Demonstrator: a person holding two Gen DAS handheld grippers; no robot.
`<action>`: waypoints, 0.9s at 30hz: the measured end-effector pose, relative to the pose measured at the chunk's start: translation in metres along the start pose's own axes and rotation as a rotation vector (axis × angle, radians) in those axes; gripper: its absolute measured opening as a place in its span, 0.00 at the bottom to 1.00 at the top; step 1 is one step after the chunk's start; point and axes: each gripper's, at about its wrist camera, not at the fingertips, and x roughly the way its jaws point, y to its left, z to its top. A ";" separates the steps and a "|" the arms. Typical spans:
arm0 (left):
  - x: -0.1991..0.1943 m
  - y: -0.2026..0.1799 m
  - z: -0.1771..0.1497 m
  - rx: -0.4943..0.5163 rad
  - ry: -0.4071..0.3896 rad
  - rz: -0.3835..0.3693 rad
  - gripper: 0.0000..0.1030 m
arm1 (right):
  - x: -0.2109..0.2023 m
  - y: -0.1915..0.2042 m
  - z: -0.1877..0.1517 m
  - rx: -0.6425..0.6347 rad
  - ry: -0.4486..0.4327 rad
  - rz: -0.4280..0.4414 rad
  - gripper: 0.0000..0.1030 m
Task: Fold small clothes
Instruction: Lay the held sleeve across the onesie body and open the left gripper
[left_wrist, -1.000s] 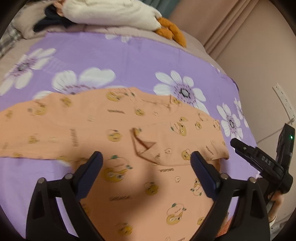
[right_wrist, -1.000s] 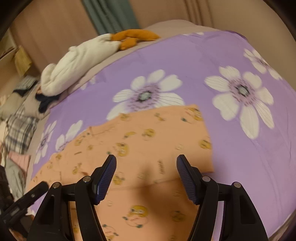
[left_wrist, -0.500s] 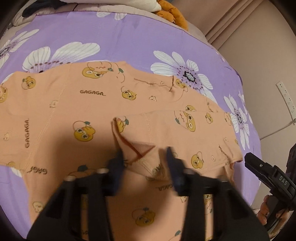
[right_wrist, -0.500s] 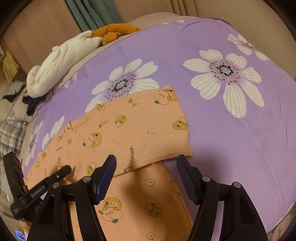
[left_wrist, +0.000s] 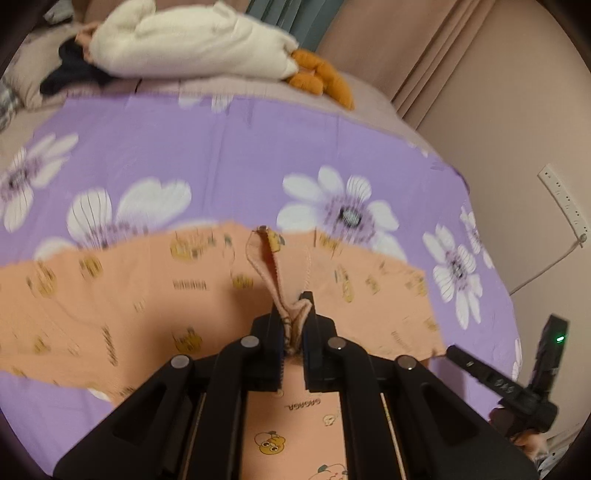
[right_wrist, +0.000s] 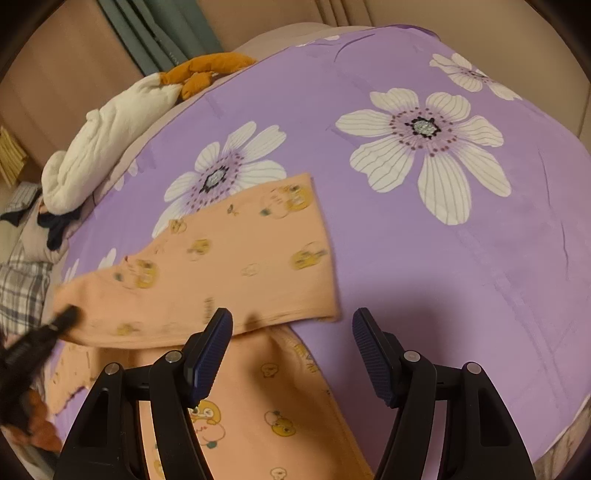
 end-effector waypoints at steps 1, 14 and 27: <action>-0.005 -0.001 0.004 0.007 -0.009 -0.002 0.06 | -0.001 -0.001 0.001 0.004 -0.002 0.001 0.65; -0.038 0.048 0.020 -0.030 -0.053 0.140 0.06 | 0.004 0.004 0.005 -0.005 0.013 0.014 0.65; -0.021 0.103 -0.007 -0.112 0.043 0.218 0.06 | 0.021 0.023 0.002 -0.040 0.056 0.009 0.65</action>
